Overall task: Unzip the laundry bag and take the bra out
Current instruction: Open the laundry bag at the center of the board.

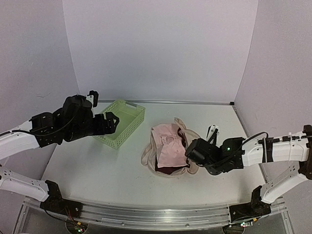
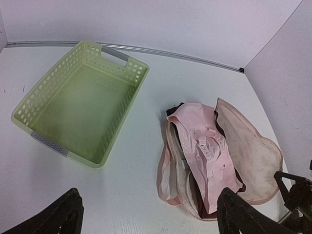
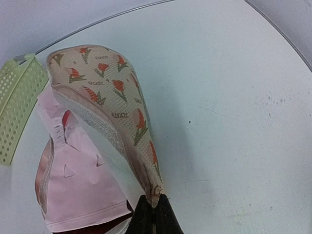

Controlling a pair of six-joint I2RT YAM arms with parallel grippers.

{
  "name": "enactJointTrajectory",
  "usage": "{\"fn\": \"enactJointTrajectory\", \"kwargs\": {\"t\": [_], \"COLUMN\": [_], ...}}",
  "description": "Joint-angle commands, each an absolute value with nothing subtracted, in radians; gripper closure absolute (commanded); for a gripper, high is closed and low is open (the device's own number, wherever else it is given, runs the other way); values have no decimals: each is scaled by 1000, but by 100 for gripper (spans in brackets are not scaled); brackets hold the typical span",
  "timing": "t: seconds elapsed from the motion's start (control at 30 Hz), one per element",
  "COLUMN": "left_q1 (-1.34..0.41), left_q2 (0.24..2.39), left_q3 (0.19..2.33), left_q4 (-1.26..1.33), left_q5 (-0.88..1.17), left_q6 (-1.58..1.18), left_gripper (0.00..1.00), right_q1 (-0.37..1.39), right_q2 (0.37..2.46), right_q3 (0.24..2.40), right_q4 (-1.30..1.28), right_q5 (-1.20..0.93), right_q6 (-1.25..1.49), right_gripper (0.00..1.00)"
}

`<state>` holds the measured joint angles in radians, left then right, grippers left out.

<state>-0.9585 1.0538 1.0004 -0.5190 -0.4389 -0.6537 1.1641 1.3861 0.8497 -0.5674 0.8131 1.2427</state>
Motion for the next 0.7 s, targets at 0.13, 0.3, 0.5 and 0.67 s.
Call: {"fn": "enactJointTrajectory", "kwargs": {"t": [0.13, 0.3, 0.5, 0.67], "left_q1": [-953, -953, -952, -951], "left_q2": [1081, 1116, 1141, 1152], "left_q3": [1061, 1074, 1096, 1101], "left_q4": [-479, -477, -474, -472], "left_q5": [-436, -430, -431, -440], "left_q6": [-646, -642, -635, -629], "left_gripper": [5, 5, 5, 5], "right_q1": [1120, 1081, 1064, 1055], "right_q2": [1293, 1269, 1216, 1143], "right_q3": [735, 632, 574, 550], "right_q4": [-551, -551, -552, -556], "right_q5": [877, 865, 868, 882], "right_q6": [1433, 1492, 1492, 1452], "right_gripper": [93, 83, 60, 49]}}
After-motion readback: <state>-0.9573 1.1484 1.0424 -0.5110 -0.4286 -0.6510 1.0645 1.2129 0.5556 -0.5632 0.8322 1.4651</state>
